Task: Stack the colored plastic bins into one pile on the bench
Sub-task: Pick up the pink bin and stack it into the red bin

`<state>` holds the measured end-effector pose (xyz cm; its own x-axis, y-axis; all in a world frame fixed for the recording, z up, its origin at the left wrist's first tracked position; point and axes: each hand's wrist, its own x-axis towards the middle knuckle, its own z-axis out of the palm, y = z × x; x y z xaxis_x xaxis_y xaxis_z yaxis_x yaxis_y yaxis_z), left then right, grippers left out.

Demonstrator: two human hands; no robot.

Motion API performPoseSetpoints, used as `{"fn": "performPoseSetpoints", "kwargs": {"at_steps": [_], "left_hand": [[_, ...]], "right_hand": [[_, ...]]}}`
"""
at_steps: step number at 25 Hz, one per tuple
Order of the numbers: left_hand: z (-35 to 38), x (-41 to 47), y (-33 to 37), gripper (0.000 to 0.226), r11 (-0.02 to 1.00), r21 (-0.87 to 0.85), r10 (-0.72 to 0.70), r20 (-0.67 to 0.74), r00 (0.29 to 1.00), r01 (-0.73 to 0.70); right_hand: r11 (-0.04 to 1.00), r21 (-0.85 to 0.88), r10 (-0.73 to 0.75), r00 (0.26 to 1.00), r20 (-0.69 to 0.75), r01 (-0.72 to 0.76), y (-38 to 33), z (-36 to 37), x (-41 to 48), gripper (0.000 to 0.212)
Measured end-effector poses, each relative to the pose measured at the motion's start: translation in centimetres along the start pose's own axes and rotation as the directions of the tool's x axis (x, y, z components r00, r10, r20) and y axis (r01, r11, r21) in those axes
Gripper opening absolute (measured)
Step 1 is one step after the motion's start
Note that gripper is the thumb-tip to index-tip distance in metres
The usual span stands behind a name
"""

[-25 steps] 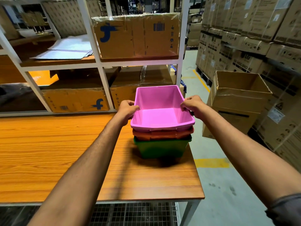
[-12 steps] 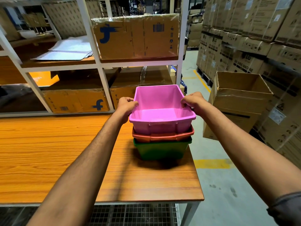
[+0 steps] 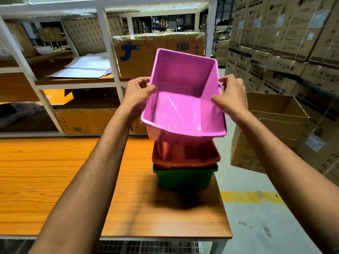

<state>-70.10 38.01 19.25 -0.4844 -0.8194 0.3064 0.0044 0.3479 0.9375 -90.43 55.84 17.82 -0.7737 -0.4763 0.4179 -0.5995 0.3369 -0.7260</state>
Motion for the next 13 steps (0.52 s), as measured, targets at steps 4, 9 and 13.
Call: {"fn": "performPoseSetpoints", "kwargs": {"at_steps": [4, 9, 13], "left_hand": [[0.2, -0.3, 3.6, 0.034, 0.931, 0.12, 0.346, 0.005, 0.938, -0.344], [0.3, 0.2, 6.5, 0.025, 0.488, 0.495, 0.723, 0.232, 0.651, -0.719], [0.9, 0.0, 7.3, 0.02, 0.286, 0.565, 0.828, 0.261, 0.496, -0.774]], "right_hand": [[0.927, -0.092, -0.375, 0.907, -0.192, 0.364, -3.8, -1.5, 0.2, 0.056], [0.661, -0.379, -0.728, 0.676, -0.115, 0.648, -7.8, -2.8, 0.8, 0.055], [0.589, -0.443, -0.771, 0.635, -0.054, 0.676, -8.6, -3.0, 1.9, 0.025]]}}
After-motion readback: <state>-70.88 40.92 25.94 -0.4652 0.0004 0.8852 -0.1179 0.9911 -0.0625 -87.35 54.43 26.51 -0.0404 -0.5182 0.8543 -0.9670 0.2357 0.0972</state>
